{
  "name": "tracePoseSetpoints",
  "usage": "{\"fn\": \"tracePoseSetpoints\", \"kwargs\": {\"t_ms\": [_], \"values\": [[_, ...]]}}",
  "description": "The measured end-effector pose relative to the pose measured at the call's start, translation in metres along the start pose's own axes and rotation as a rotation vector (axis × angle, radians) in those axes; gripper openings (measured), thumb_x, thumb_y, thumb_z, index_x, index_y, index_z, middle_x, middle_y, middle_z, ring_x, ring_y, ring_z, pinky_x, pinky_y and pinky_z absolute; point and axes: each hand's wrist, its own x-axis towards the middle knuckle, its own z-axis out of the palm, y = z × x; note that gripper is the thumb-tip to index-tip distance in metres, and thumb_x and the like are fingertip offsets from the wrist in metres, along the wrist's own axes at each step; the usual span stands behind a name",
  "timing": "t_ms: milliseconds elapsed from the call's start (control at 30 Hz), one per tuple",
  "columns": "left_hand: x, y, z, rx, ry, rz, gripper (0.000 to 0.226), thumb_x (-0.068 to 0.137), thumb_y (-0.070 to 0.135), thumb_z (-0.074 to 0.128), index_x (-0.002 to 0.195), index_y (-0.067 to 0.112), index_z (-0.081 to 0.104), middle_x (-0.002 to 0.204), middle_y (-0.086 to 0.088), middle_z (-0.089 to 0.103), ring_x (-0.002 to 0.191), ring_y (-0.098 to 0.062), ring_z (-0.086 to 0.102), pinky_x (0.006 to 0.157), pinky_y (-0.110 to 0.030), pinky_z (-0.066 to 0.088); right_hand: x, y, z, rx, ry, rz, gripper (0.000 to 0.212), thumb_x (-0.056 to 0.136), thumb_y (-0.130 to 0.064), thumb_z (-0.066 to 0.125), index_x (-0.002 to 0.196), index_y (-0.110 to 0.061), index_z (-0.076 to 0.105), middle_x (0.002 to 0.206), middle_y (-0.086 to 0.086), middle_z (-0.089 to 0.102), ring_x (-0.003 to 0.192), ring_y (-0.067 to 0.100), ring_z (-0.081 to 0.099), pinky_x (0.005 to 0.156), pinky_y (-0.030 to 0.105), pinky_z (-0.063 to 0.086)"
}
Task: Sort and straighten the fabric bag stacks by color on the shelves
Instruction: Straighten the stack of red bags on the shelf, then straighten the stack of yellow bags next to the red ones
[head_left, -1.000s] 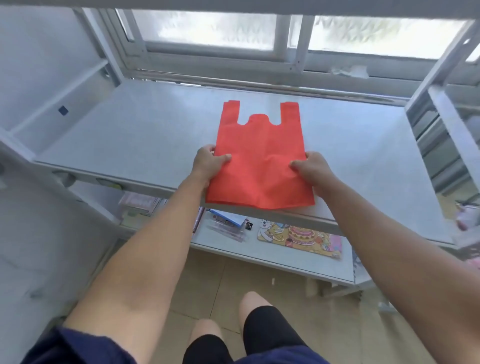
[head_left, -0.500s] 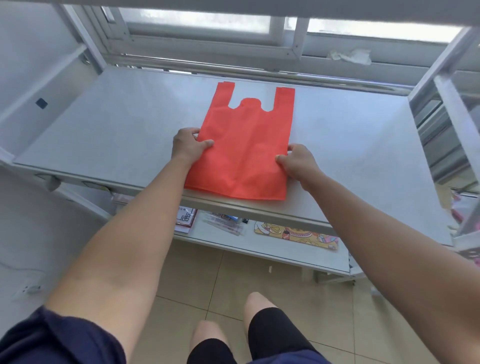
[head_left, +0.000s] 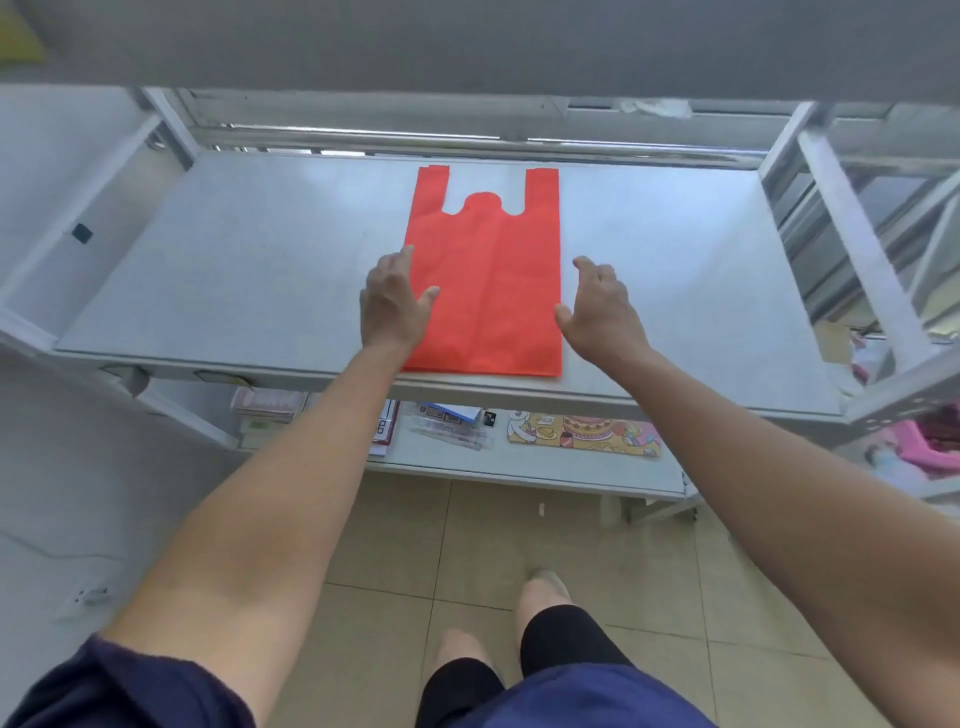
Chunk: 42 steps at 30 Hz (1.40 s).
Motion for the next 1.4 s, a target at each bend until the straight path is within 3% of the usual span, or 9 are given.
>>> {"fn": "tracePoseSetpoints", "kwargs": {"t_ms": [233,333,500,633,700,833,1033,1233,1400], "values": [[-0.099,0.107,-0.028,0.001,-0.165,0.414,0.082,0.089,0.029,0.079,0.158,0.014,0.038,0.162,-0.011,0.041,0.151,-0.029,0.036,0.121,-0.046,0.033,-0.124,-0.004,-0.08,-0.299,0.247,-0.036,0.072,0.09,-0.018,0.067,0.154,-0.006,0.035,0.164,0.017,0.031,0.154,0.034,0.027,0.111,0.052,0.042],[-0.141,0.165,-0.034,-0.036,-0.285,0.686,0.093,0.087,0.031,0.08,0.163,0.022,0.027,0.17,-0.005,0.027,0.157,-0.027,0.027,0.12,-0.047,0.032,-0.182,0.017,-0.117,-0.427,0.297,0.091,0.075,0.089,-0.02,0.066,0.156,-0.01,0.034,0.167,0.017,0.023,0.157,0.036,0.016,0.114,0.055,0.035],[-0.199,0.27,-0.025,-0.073,-0.323,1.011,0.097,0.09,0.035,0.075,0.165,0.015,0.018,0.174,-0.004,0.013,0.16,-0.024,0.015,0.121,-0.046,0.029,-0.27,0.083,-0.176,-0.44,0.431,0.352,0.075,0.096,-0.027,0.062,0.16,-0.012,0.026,0.171,0.016,0.013,0.16,0.034,0.006,0.121,0.058,0.023],[-0.244,0.355,0.009,-0.094,-0.319,1.166,0.089,0.092,0.036,0.072,0.164,0.019,0.023,0.175,-0.004,0.011,0.161,-0.025,0.011,0.124,-0.046,0.027,-0.341,0.147,-0.225,-0.502,0.529,0.519,0.067,0.099,-0.036,0.052,0.159,-0.009,0.036,0.167,0.02,0.027,0.156,0.04,0.023,0.115,0.06,0.033],[-0.271,0.404,0.031,-0.114,-0.337,1.215,0.088,0.094,0.037,0.07,0.165,0.019,0.022,0.175,-0.005,0.011,0.161,-0.025,0.01,0.125,-0.047,0.025,-0.373,0.184,-0.251,-0.527,0.582,0.602,0.068,0.096,-0.034,0.051,0.157,-0.007,0.04,0.165,0.024,0.031,0.153,0.043,0.028,0.113,0.06,0.037],[-0.32,0.5,0.08,-0.174,-0.413,1.213,0.087,0.099,0.042,0.06,0.167,0.017,0.011,0.175,-0.003,0.006,0.162,-0.022,0.004,0.128,-0.045,0.015,-0.422,0.264,-0.302,-0.532,0.618,0.738,0.082,0.093,-0.028,0.067,0.162,-0.011,0.026,0.171,0.02,0.014,0.159,0.038,0.012,0.12,0.058,0.028],[-0.37,0.626,0.154,-0.161,-0.463,1.235,0.086,0.104,0.045,0.056,0.167,0.013,0.006,0.175,-0.003,-0.004,0.162,-0.02,-0.004,0.13,-0.04,0.002,-0.456,0.383,-0.383,-0.472,0.632,0.827,0.081,0.094,-0.033,0.067,0.162,-0.014,0.025,0.171,0.017,0.014,0.159,0.036,0.012,0.117,0.058,0.033],[-0.397,0.743,0.198,-0.167,-0.535,1.206,0.084,0.102,0.035,0.056,0.166,0.012,0.008,0.175,-0.005,-0.007,0.162,-0.023,-0.002,0.128,-0.048,0.018,-0.461,0.487,-0.465,-0.445,0.613,0.848,0.078,0.098,-0.033,0.061,0.162,-0.014,0.02,0.172,0.015,0.012,0.16,0.034,0.007,0.118,0.06,0.032],[-0.413,0.835,0.25,-0.269,-0.561,1.199,0.067,0.102,0.028,0.056,0.162,0.014,0.028,0.175,-0.006,0.007,0.161,-0.024,0.009,0.124,-0.045,0.024,-0.449,0.585,-0.518,-0.441,0.588,0.859,0.077,0.098,-0.033,0.061,0.161,-0.015,0.02,0.172,0.013,0.01,0.16,0.034,0.007,0.119,0.061,0.031]]}}
